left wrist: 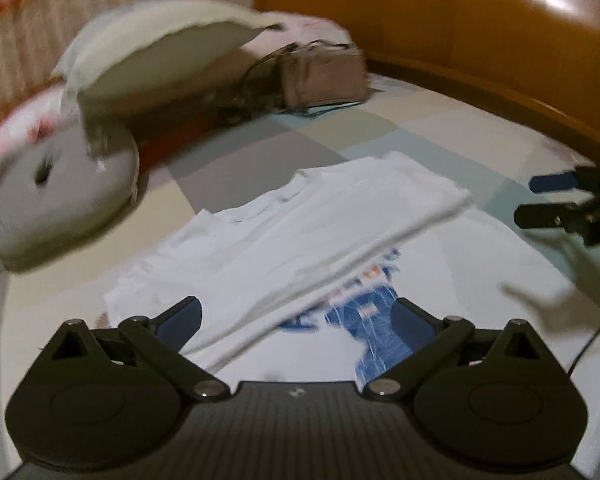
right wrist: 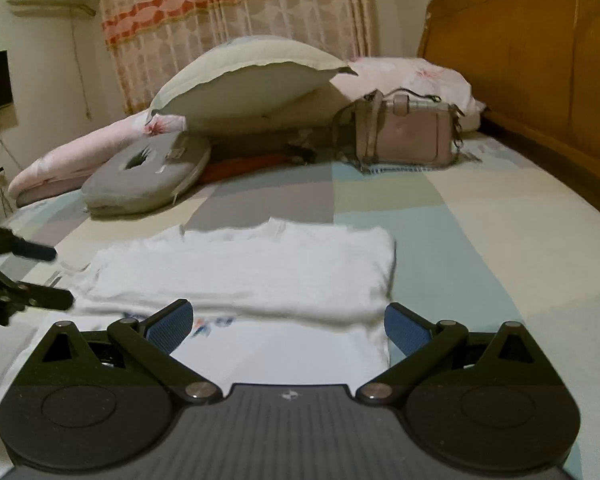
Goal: Fold clothes
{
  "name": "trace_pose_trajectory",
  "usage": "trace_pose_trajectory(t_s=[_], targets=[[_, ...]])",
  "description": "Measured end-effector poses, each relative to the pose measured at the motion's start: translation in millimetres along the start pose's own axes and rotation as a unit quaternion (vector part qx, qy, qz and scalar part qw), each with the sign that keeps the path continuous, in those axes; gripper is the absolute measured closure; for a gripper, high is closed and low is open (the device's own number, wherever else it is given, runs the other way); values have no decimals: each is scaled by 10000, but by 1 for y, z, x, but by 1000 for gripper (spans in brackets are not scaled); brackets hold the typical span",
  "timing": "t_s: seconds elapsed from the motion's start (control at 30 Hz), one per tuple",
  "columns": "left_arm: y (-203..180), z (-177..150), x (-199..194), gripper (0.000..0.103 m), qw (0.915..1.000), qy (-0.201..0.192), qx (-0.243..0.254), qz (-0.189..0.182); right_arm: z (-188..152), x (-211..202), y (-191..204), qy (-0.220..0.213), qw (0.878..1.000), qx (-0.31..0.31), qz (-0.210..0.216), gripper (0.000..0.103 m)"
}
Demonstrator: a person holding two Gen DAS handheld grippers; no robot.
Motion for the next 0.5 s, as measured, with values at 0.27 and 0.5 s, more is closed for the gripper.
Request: trace_pose_trajectory(t_s=[0.27,0.5], targets=[[-41,-72,-36,2,9995,237,183,-140,-55,-40,62,863,9939,-446,525,0],[-62,-121,-54,2,9968,255,-704,-270,-99,-41,90,1290,9903,-421,299,0]])
Point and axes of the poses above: each gripper's, at about its wrist camera, not at the fingertips, and x roughly the way its jaws point, y to its left, z to its top, the point moved 6 cm from there along x, roughly the way its jaws point, and after that the axes turned 6 degrees about -x, right-handed, at the moved point
